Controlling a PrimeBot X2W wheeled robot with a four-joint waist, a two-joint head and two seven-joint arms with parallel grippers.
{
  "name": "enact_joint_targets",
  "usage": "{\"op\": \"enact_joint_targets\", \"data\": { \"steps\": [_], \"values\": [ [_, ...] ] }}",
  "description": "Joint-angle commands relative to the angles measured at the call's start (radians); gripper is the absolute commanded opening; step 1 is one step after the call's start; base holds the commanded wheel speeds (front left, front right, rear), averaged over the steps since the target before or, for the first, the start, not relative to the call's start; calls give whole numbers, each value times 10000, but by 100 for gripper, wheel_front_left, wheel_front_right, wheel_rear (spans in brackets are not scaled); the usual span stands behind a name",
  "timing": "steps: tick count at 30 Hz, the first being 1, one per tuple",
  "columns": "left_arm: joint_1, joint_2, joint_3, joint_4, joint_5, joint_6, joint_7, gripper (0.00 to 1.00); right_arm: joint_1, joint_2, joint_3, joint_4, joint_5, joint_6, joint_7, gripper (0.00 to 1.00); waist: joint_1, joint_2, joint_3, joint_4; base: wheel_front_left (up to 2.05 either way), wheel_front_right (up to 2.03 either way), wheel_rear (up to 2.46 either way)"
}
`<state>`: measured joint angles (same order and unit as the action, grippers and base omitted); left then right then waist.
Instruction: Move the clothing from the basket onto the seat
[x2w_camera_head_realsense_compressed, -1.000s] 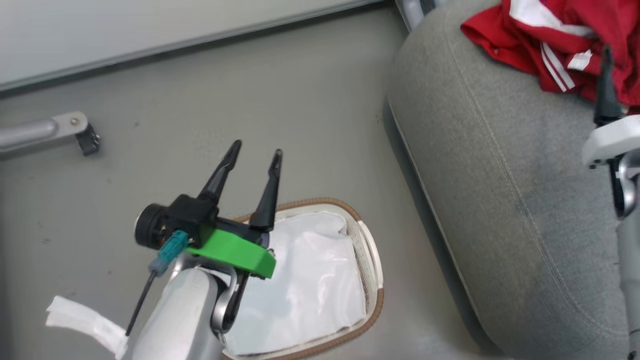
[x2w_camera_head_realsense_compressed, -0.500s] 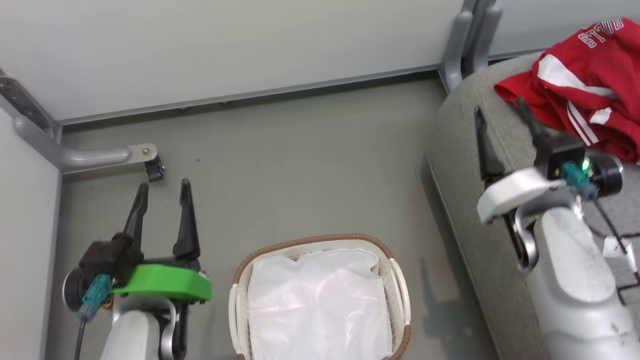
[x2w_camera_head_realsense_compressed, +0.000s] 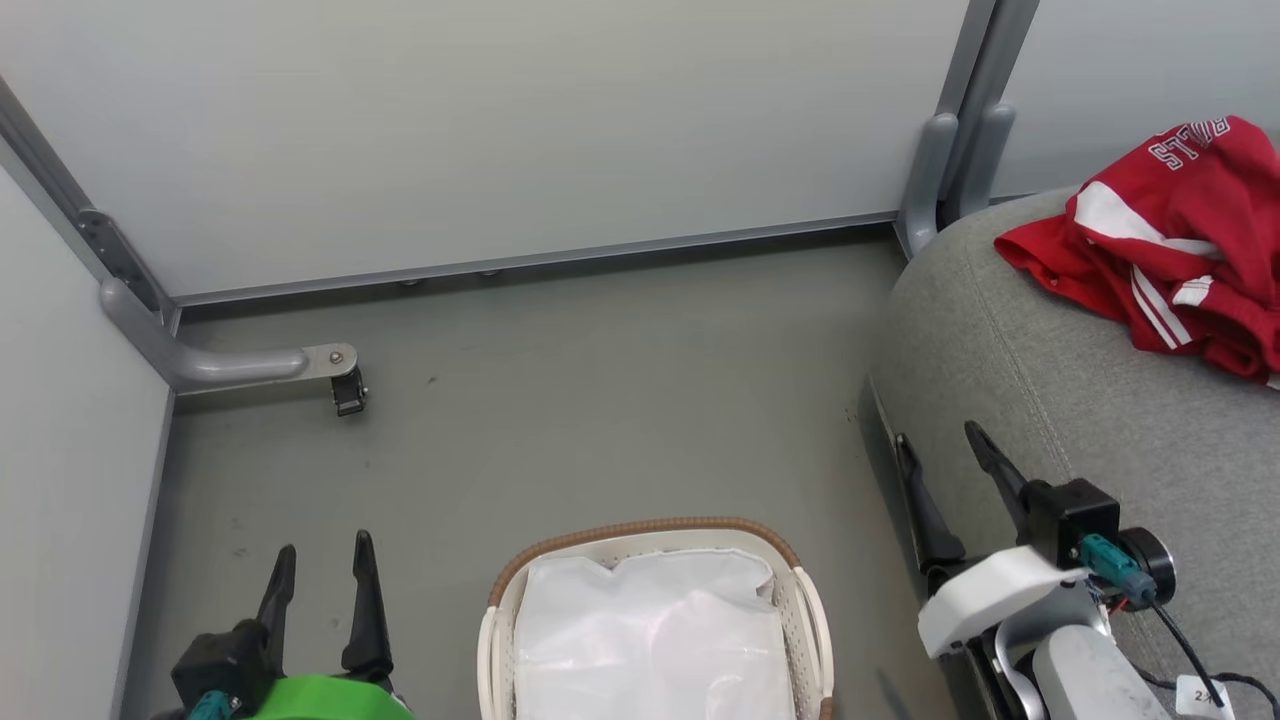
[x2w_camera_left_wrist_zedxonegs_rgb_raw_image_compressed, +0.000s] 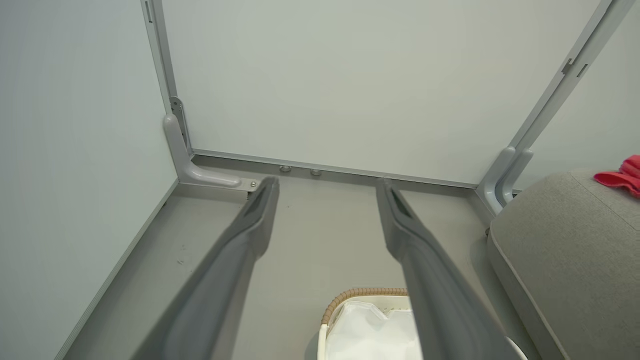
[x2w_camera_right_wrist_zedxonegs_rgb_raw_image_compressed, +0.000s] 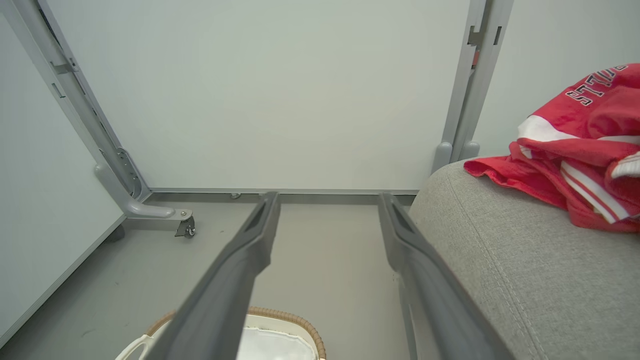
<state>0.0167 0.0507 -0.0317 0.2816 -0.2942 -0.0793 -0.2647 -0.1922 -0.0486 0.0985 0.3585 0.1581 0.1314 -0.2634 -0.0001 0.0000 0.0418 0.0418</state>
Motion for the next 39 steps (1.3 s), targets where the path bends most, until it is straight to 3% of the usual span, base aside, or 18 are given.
{"op": "enact_joint_targets", "data": {
  "steps": [1,12,28,29,34,39],
  "values": [
    [220,0,-25,31,-41,10,7,100,215,-40,20,-105,97,-15,-19,100,1,0,-163,-27,0,0,0],
    [669,0,-277,-55,-267,169,7,100,995,-36,192,-391,-187,-15,-19,100,1,0,-388,-111,0,0,0],
    [678,-1,-300,-51,-513,114,7,100,961,-35,288,-376,-106,-15,-19,100,1,0,-370,-98,0,0,0],
    [550,-4,-313,-40,-463,127,5,0,894,0,281,-354,-141,2,0,0,1,0,-370,-98,0,0,0],
    [535,-17,-320,348,-598,124,47,0,1117,45,298,-4,-15,2,34,0,1,0,-370,-100,0,0,0],
    [392,-16,-184,310,-1489,78,319,0,1103,8,167,-101,1058,1,265,0,1,0,-371,-112,0,0,0]
  ]
}}
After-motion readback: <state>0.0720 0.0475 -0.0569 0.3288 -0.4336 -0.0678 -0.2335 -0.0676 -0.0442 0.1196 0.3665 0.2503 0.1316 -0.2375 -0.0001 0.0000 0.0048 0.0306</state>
